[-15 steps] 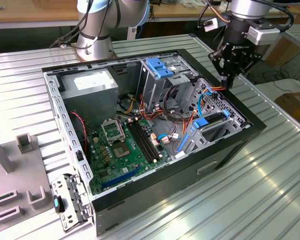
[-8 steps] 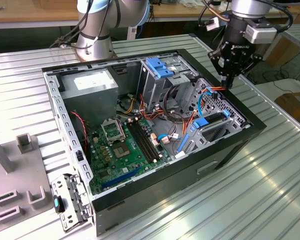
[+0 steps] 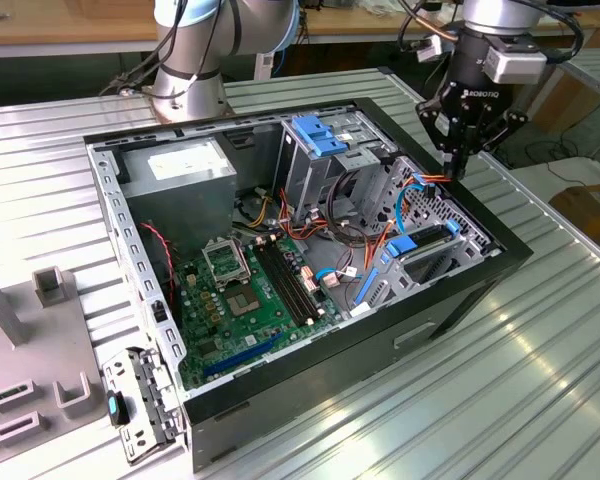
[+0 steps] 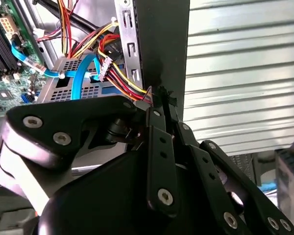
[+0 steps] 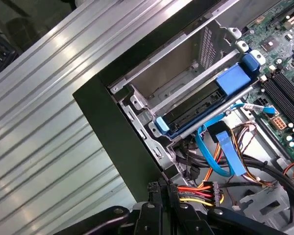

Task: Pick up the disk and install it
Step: 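Insert the first disk wire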

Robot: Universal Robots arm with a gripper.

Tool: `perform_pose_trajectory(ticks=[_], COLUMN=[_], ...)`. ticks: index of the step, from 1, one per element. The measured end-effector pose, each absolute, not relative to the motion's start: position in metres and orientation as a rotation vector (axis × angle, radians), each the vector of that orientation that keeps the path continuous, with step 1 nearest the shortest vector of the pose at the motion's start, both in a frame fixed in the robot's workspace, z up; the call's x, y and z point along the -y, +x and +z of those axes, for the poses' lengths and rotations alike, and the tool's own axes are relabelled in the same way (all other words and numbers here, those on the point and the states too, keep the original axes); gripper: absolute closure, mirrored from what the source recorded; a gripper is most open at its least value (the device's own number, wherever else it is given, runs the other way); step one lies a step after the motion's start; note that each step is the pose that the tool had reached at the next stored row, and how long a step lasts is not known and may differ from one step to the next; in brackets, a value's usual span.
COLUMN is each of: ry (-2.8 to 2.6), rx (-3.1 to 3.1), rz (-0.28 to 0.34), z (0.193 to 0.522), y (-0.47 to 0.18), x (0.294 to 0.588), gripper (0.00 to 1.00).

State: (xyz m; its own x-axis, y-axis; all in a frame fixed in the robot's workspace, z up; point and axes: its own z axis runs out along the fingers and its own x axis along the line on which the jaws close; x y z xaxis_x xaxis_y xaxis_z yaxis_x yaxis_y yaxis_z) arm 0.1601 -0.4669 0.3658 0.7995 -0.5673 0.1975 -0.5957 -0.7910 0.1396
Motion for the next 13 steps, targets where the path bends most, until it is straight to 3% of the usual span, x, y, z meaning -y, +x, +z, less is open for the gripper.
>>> perform_pose_trajectory(ticks=[13], ry=[2.626], rx=[1.259], rz=[0.179], z=[0.3698], y=[0.1601], x=[0.4667], gripper=[0.84])
